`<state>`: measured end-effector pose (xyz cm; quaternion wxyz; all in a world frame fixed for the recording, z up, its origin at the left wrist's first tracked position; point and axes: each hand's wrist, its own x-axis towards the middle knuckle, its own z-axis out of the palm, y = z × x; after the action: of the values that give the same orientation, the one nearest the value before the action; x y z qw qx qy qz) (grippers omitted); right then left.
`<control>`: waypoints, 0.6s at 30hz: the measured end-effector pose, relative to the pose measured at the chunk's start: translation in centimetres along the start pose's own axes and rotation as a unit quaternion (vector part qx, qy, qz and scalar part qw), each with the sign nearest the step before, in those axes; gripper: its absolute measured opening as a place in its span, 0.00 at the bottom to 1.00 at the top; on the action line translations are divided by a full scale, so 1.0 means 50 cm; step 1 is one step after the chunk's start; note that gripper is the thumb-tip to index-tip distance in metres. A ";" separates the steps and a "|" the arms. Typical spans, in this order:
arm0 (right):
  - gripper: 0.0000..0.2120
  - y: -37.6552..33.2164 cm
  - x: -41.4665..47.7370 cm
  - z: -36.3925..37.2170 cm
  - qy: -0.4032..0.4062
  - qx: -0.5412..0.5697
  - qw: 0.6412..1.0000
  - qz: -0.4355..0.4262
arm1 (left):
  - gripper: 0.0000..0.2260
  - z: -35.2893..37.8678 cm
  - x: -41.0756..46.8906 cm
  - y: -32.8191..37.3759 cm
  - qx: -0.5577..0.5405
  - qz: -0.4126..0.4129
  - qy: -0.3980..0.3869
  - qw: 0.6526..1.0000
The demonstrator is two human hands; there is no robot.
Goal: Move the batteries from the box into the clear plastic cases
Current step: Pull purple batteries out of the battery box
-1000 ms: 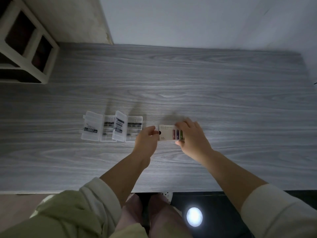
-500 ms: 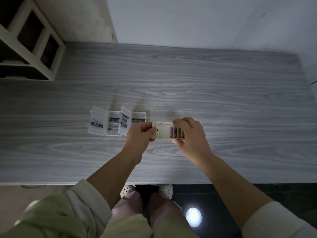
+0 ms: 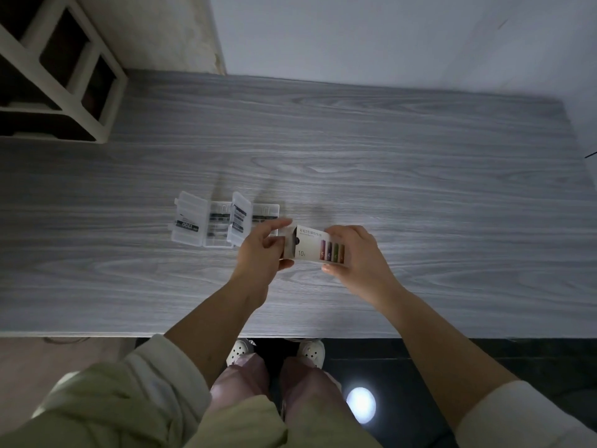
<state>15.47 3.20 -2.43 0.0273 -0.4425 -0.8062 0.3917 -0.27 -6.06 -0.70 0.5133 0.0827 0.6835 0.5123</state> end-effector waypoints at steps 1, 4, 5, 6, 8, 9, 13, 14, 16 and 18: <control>0.27 0.000 -0.001 0.001 -0.002 0.000 1.000 0.005 | 0.14 0.002 -0.002 -0.001 0.010 0.010 0.005 1.000; 0.27 0.001 -0.011 -0.003 0.000 -0.010 1.000 0.011 | 0.13 0.009 -0.008 -0.007 0.048 0.028 0.023 0.998; 0.26 0.003 -0.014 -0.006 0.000 -0.019 1.000 0.011 | 0.12 0.012 -0.009 -0.009 0.059 0.031 0.027 0.997; 0.26 0.003 -0.017 -0.011 0.000 -0.029 1.000 0.010 | 0.10 0.013 -0.010 -0.011 0.072 0.034 0.029 0.996; 0.26 0.003 -0.022 -0.023 0.002 -0.046 0.999 0.008 | 0.09 0.012 -0.013 -0.013 0.102 0.041 0.018 0.994; 0.26 0.002 -0.024 -0.029 0.004 -0.050 0.999 0.006 | 0.10 0.011 -0.013 -0.014 0.112 0.043 0.012 0.993; 0.26 0.000 -0.027 -0.049 0.004 -0.053 0.999 0.004 | 0.15 0.013 -0.020 -0.015 0.132 0.085 0.023 0.987; 0.27 0.000 -0.028 -0.051 0.002 -0.050 0.999 0.007 | 0.15 0.013 -0.023 -0.016 0.138 0.102 0.025 0.985; 0.27 0.004 -0.027 -0.054 -0.002 -0.046 0.999 0.012 | 0.13 0.017 -0.028 -0.015 0.132 0.118 0.007 0.984; 0.27 0.009 -0.028 -0.055 -0.007 -0.048 0.999 0.016 | 0.10 0.020 -0.034 -0.016 0.116 0.115 -0.017 0.986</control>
<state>17.70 3.98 -0.40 -0.0056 -0.4536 -0.8170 0.3561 1.63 -6.89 -0.26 0.4496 0.2284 0.7151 0.4840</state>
